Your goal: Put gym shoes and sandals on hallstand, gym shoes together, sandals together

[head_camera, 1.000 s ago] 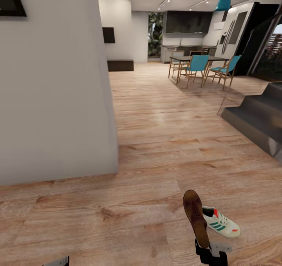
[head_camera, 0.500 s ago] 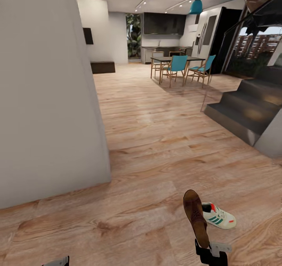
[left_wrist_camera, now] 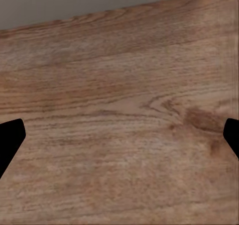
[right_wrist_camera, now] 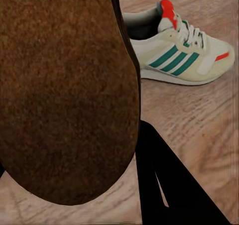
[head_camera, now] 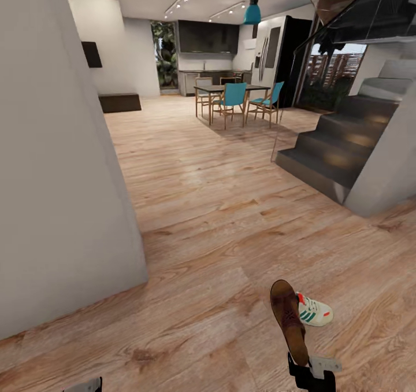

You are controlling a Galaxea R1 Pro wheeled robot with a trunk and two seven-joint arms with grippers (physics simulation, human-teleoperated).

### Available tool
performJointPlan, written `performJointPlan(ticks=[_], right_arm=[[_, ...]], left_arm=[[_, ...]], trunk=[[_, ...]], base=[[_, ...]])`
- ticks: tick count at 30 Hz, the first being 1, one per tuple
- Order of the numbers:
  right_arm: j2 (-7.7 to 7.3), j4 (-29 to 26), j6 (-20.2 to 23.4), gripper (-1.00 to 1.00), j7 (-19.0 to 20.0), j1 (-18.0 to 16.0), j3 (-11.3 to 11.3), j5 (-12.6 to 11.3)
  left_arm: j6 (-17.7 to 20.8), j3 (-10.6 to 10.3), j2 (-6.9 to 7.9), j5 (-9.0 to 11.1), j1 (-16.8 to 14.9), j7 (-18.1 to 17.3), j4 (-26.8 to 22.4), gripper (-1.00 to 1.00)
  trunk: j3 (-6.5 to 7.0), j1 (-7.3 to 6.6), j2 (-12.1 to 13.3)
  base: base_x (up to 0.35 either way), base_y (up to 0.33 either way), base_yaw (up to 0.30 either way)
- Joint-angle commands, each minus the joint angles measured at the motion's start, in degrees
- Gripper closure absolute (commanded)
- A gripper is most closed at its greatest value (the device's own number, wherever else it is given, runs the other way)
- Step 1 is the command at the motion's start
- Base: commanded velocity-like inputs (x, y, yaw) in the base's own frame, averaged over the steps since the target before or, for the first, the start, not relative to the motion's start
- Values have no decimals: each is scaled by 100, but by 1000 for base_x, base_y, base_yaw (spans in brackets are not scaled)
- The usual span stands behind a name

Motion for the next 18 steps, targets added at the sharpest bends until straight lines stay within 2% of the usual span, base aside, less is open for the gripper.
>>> performJointPlan(ticks=[1, 18], right_arm=[[1, 4, -14, 100, 16, -4, 11, -66], [3, 6, -14, 100, 16, -4, 11, -66]], left_arm=[[-19, 11, 0, -25, -2, 12, 5, -100], [-19, 11, 0, -25, -2, 12, 8, -100]], trunk=[[-1, -1, -2], [55, -1, -2]], base=[[13, 13, -299], [1, 1, -299]])
